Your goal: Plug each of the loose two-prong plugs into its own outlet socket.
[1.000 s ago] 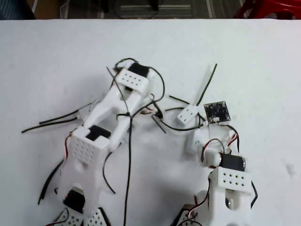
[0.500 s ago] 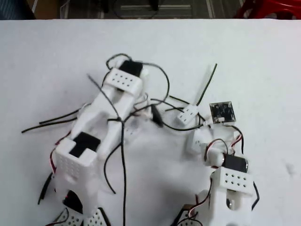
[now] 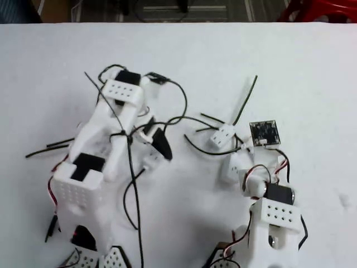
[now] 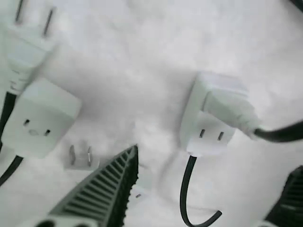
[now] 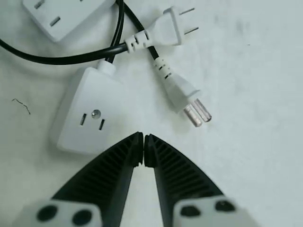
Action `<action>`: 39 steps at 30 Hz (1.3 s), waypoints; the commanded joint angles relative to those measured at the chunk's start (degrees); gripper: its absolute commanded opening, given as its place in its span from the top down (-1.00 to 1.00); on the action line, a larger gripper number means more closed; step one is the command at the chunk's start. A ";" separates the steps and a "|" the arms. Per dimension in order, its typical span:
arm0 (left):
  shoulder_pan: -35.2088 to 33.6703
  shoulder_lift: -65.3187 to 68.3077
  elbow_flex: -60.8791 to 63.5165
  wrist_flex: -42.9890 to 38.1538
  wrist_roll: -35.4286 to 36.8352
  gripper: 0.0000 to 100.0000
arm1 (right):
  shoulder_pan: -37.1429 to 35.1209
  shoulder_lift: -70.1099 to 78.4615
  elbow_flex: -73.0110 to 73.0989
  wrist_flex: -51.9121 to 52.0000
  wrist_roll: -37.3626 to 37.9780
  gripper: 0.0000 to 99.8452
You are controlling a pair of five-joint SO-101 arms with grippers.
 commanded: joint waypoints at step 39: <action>4.62 29.05 -52.48 -12.48 -11.25 0.95 | 0.66 -0.75 -0.26 -0.92 -0.79 0.96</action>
